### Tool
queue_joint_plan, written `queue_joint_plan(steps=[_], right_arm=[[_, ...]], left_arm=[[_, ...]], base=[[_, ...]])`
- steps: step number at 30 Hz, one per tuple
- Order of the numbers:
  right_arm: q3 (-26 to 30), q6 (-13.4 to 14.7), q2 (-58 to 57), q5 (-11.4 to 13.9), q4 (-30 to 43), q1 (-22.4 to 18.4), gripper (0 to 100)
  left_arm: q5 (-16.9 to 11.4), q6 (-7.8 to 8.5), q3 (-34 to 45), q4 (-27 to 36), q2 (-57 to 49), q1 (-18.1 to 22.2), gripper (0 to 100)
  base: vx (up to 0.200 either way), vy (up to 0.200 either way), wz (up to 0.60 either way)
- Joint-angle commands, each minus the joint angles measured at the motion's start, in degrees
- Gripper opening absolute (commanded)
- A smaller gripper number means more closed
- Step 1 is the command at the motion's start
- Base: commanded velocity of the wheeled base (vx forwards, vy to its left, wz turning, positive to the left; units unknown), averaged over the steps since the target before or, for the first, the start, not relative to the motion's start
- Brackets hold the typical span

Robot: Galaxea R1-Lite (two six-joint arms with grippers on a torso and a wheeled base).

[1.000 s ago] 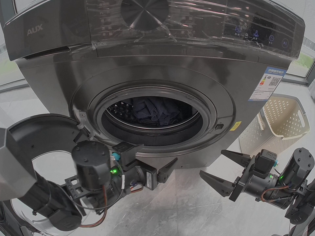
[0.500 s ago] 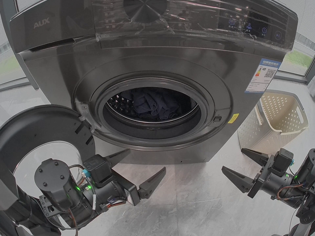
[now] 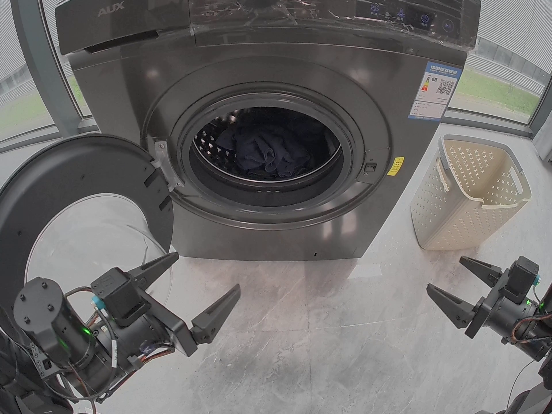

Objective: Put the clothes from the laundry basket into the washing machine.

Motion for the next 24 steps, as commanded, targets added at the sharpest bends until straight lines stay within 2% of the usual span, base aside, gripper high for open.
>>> queue_joint_plan(steps=[1,4,5,6,9,11,12,15,17,19,21,24], right_arm=[[1.0,-0.3,-15.4,-0.3,12.2,-4.4,100],[1.0,-0.3,-23.3,-0.3,20.1,-6.6,100],[1.0,-0.3,-27.1,-0.3,23.8,-7.5,100],[1.0,-0.3,-27.1,-0.3,23.8,-7.5,100],[0.2,-0.2,-41.1,-0.3,38.6,-10.0,100],[-1.7,-0.2,-46.0,-0.2,45.0,-12.5,100],[-1.9,-0.2,-46.4,-0.2,45.5,-12.7,100],[-5.3,-0.1,-54.7,0.5,56.4,-17.0,100],[-6.3,-0.1,-56.9,0.5,59.4,-17.7,100],[-7.1,0.0,-58.6,0.5,61.6,-17.8,100],[-7.0,0.0,-59.6,0.3,61.8,-17.8,100],[-6.5,0.0,-61.4,0.1,61.9,-18.0,100]], left_arm=[[0.2,0.34,4.5,0.1,-8.1,5.1,100],[0.2,0.16,7.2,0.1,-11.7,6.1,100],[0.8,-0.36,7.4,0.8,-13.1,7.0,100],[0.8,-0.36,7.4,0.8,-13.1,7.0,100],[-0.3,-2.03,7.4,8.4,-19.5,13.0,100],[-0.9,-2.39,7.4,13.2,-22.7,14.2,100],[-0.9,-2.39,7.4,13.2,-22.7,14.2,100],[-1.1,-2.21,7.4,21.2,-31.3,14.4,100],[-1.0,-2.65,7.4,24.6,-35.0,14.5,100],[-1.0,-3.26,7.3,30.7,-40.4,15.0,100],[-1.2,-3.53,7.3,36.7,-45.4,16.9,100],[-2.3,-3.44,7.4,42.7,-51.2,20.2,100]], base=[[-0.2,0.0,0.0],[-0.2,0.0,0.0],[-0.2,0.0,0.0],[-0.2,0.0,0.0],[0.0,0.0,0.0],[0.0,0.0,0.0],[0.0,0.0,0.0],[-0.2,0.0,0.0],[-0.2,0.0,0.0],[-0.1,0.0,0.0],[0.0,0.0,0.0],[-0.2,0.0,0.0]])
